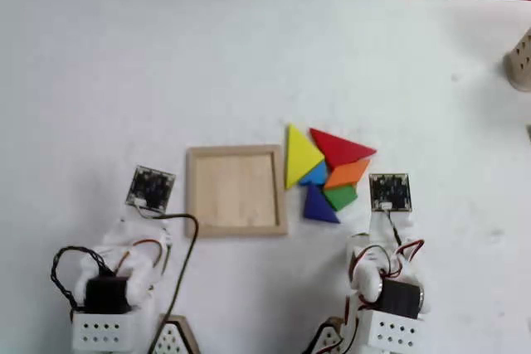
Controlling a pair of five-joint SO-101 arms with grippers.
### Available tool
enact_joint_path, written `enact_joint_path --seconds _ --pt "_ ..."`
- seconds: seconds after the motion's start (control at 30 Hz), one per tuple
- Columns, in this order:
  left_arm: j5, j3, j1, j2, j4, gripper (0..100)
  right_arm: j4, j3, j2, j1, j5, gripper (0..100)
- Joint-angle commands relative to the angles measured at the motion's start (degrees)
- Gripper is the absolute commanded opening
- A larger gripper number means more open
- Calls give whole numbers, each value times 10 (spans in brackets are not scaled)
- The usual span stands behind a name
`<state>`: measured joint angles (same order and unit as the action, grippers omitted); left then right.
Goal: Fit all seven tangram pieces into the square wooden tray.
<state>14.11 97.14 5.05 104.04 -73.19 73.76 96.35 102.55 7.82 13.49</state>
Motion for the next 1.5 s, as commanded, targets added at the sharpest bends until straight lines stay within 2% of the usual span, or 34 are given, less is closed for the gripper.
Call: enact_joint_path --seconds 0.0,1.33,1.47 --pt "3 -2 2 5 -4 24 -12 5 5 5 -5 18" --pt "3 -11 1 5 1 24 -12 5 5 -7 -2 21" --pt "6 -42 5 5 1 24 7 -41 6 -12 -1 22"
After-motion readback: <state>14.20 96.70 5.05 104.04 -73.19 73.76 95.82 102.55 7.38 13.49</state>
